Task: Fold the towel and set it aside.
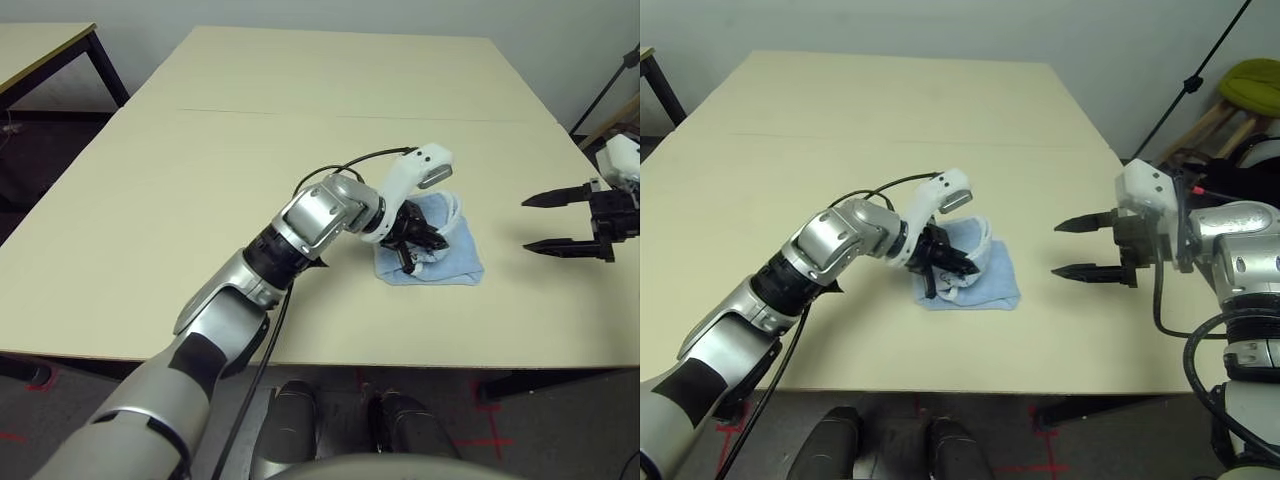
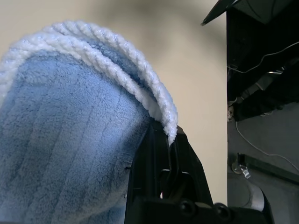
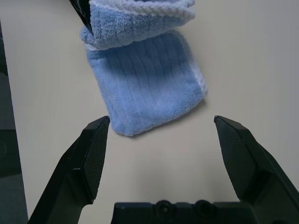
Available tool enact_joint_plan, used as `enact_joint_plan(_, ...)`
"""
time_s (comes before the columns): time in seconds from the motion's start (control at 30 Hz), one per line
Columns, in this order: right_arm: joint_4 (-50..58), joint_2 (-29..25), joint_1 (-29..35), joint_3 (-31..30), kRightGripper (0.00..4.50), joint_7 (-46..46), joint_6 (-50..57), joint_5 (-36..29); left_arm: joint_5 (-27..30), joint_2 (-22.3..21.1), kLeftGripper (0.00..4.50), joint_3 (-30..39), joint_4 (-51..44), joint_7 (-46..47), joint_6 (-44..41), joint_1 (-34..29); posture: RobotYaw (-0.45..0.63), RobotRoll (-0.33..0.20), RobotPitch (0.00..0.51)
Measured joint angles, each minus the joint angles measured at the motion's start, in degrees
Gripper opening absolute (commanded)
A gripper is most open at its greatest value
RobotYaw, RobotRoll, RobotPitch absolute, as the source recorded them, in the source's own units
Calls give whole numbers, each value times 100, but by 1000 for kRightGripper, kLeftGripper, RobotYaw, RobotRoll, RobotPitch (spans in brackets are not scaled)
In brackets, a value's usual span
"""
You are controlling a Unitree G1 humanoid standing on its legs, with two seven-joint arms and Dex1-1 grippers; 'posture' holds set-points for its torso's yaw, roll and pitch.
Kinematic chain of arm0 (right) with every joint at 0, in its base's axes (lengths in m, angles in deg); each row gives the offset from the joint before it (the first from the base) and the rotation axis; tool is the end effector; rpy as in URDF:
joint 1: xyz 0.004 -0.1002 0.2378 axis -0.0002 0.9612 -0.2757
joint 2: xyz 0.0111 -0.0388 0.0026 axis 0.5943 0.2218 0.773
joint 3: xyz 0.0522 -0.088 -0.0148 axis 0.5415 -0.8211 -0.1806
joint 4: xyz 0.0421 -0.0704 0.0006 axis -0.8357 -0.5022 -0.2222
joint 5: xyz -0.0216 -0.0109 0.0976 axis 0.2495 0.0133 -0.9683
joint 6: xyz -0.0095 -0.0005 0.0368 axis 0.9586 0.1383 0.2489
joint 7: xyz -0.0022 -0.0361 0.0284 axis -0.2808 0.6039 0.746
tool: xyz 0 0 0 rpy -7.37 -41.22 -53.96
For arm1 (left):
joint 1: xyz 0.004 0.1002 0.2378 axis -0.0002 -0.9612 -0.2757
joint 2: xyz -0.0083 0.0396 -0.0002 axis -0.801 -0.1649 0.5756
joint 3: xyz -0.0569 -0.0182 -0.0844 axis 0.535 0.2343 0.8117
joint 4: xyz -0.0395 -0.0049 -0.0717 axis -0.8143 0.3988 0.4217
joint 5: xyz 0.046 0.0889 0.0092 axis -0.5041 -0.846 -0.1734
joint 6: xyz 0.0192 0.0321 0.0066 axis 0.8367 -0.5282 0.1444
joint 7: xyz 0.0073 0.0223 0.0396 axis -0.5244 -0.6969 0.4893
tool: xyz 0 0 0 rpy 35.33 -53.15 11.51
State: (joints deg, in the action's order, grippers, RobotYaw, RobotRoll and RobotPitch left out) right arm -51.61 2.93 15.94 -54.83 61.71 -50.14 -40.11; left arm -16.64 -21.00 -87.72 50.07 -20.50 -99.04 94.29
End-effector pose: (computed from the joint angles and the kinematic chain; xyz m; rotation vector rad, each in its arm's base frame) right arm 0.2698 -0.3579 0.2281 -0.5551 0.3860 1.1583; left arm 0.3039 0.0316 0.1930 0.3843 0.4388 -1.4677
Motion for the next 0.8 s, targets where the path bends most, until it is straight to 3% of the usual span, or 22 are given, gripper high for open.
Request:
enact_joint_plan(0.17,0,42,0,-2,4500,0,1,3,-269,113,73,-74,228,-102,226,-4,82,0,121)
enact_joint_plan(0.33,0,42,-1,-1,4500,0,2,4,-433,179,1302,-106,318,-274,477,-70,82,0,122)
enact_joint_plan(0.67,0,43,-34,-2,4500,0,4,17,-402,130,4474,28,66,-537,402,-121,88,0,120)
enact_joint_plan(0.8,-6,73,-74,-1,4500,0,4,63,-277,-241,4474,367,-312,-568,46,-121,92,0,120)
